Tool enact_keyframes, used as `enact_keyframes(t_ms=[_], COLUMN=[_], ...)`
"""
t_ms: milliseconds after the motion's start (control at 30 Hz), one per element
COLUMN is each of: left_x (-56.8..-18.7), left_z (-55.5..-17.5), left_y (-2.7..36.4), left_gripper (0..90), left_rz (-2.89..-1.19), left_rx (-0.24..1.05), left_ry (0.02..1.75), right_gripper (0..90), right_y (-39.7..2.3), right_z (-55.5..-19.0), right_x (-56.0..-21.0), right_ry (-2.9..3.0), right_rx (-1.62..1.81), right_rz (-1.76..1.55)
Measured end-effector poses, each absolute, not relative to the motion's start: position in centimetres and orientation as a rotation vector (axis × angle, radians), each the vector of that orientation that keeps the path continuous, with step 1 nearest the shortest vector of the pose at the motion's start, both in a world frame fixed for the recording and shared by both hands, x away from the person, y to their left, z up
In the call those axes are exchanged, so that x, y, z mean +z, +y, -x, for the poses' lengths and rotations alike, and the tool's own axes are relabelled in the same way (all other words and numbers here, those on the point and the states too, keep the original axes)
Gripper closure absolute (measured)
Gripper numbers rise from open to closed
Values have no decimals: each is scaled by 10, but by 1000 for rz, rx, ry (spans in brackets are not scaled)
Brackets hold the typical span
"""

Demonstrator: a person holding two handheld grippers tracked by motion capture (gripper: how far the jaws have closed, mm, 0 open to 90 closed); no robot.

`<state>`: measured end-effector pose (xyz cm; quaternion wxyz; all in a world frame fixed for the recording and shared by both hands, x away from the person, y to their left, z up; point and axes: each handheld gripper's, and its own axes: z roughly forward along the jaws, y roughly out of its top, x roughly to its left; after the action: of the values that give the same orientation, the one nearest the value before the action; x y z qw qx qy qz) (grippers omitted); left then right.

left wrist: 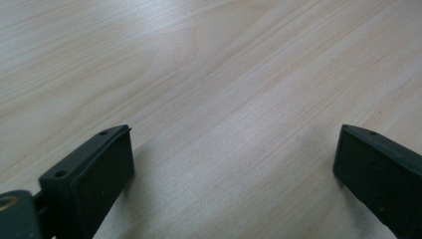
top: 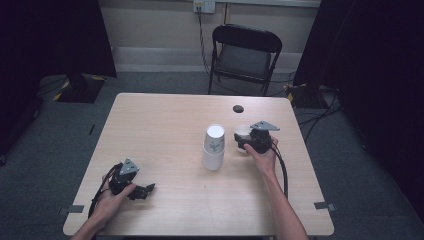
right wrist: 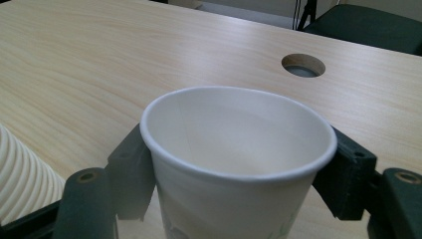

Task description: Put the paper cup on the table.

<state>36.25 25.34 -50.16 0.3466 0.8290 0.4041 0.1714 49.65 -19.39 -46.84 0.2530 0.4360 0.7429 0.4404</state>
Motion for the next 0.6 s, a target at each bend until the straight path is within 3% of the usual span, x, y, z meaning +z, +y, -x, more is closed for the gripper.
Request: enact_keyframes(t_ms=[600], left_x=[-502], left_z=[-363], left_y=[253], left_gripper=[1], left_rz=[-2150], left_rx=[444], left_ry=[1049], right_gripper=[249], right_y=[-197], right_z=[-478], right_x=[-480], right_ry=[2065], right_rx=[1153], right_rz=[-1268])
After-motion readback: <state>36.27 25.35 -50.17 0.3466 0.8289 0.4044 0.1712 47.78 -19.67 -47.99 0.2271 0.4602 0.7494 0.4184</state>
